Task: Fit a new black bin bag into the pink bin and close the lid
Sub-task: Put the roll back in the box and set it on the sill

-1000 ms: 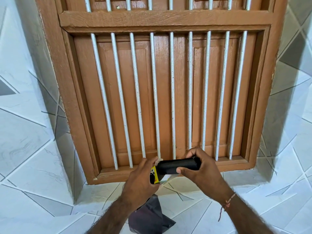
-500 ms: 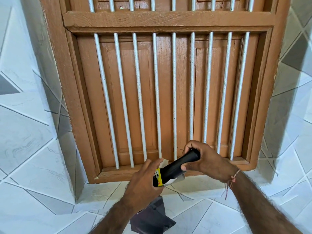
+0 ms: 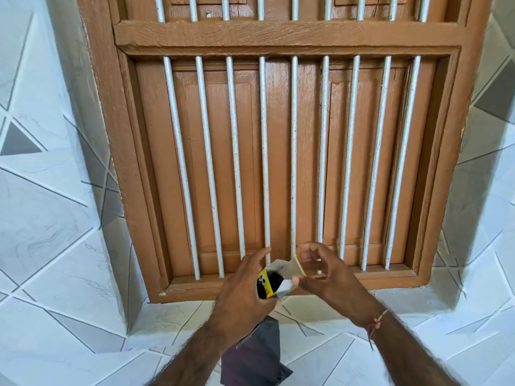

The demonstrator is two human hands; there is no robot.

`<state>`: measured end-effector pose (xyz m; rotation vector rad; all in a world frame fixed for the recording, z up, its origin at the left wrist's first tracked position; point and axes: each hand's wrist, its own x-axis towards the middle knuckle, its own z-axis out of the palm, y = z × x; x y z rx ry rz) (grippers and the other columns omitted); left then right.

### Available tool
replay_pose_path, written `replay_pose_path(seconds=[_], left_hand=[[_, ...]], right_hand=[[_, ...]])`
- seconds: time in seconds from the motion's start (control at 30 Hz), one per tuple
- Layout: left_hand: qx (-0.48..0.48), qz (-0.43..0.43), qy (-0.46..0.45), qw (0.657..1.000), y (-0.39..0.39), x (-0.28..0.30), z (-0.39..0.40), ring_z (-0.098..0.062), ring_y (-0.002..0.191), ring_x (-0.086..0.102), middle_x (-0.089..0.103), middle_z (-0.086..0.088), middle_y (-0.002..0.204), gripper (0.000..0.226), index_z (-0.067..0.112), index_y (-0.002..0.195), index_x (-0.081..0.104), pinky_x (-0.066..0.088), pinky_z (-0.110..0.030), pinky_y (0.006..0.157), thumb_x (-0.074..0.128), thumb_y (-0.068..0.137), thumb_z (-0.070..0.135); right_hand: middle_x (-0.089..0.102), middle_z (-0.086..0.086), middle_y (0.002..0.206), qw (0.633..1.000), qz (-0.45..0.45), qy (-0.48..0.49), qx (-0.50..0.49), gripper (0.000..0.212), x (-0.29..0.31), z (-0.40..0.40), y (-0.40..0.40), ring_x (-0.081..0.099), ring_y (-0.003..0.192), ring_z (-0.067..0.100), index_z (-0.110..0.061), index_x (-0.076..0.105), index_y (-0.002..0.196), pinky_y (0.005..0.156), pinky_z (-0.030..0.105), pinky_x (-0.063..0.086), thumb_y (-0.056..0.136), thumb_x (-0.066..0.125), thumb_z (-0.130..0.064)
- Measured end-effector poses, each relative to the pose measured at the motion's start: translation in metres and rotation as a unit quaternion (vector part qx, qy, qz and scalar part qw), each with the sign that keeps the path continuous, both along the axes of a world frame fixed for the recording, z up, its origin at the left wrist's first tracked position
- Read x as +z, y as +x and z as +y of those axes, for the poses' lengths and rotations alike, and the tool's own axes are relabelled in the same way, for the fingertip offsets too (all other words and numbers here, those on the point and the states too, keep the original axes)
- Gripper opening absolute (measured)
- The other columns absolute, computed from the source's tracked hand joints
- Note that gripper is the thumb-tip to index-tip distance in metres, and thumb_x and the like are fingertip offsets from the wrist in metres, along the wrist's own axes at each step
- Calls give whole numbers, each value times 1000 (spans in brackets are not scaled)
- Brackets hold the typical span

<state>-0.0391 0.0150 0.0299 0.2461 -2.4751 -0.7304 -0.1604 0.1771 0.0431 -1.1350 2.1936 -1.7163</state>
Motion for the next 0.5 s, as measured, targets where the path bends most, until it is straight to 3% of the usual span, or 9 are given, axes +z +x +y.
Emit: replay_pose_path(seconds=[0.13,0.2,0.33,0.4,0.5], left_hand=[[8,7,17,1000,-3,0,0,1,105,49,48,18,125,70,41,130,43,34,0,73,78,70,42],[-1,-2,-3,1000,-5,-2,2,0,98,53,48,19,116,57,43,119,47,37,0,66,77,70,44],[2,-6,-10,1000,-7,-2,0,0,89,52,44,18,108,47,42,107,49,40,-2,64,78,70,41],[8,-11,-14,1000,-7,-2,0,-2,93,52,43,18,110,48,42,108,47,44,-7,69,78,71,41],[12,2,-12,1000,-8,-3,3,-2,94,52,45,18,111,53,40,110,44,39,-2,65,79,70,40]], right_hand=[[66,1,112,997,-61,-42,5,66,-19,-11,13,71,87,18,-36,52,120,81,37,60,70,84,-7],[68,2,110,992,-95,-81,-10,63,-23,-17,17,71,87,27,-35,52,118,79,43,61,72,81,-3],[73,1,104,982,-136,-131,-5,38,-24,-22,25,72,89,22,-23,62,111,75,42,62,78,78,-15],[73,1,103,984,-123,-129,1,24,-24,-22,28,73,89,20,-22,67,106,73,40,63,82,72,-26],[75,-4,95,990,-76,-111,-31,15,-29,-28,28,72,89,20,-25,72,101,74,43,62,87,69,-25]])
